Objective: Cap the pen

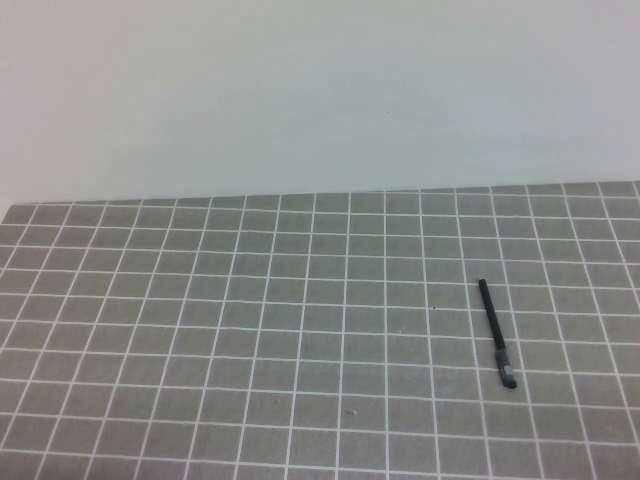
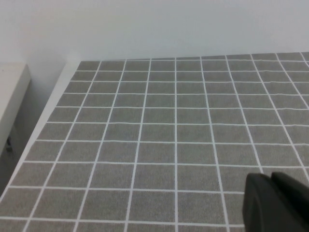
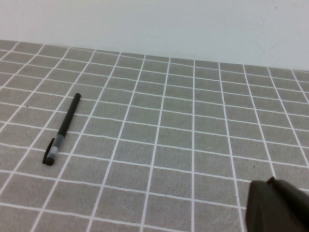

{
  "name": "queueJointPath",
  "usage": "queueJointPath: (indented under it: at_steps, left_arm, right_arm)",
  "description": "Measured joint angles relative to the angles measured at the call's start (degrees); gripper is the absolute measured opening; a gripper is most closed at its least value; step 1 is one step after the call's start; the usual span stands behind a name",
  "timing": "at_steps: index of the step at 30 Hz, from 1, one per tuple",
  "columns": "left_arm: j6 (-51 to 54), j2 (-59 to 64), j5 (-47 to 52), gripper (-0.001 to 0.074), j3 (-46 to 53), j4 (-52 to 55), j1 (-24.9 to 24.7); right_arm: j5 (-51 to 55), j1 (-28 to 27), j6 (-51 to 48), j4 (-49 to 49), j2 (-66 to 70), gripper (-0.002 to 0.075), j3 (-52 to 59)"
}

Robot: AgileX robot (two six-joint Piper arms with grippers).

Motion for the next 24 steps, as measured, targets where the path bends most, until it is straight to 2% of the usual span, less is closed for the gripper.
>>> queueJointPath:
  at_steps: [14,21,24]
  left_arm:
    - [0.1,0.0,0.1,-0.0001,0.0,0.0,0.0]
    - [0.1,0.0,0.1,-0.0001,0.0,0.0,5.1]
    - [0.1,0.0,0.1,-0.0001,0.0,0.0,5.5]
  right_arm:
    - [0.0,0.0,0.0,0.0,0.1,-0.0001,0.0]
    - [0.0,0.0,0.0,0.0,0.1,-0.0001,0.0]
    - [0.0,0.0,0.0,0.0,0.1,-0.0001,0.0]
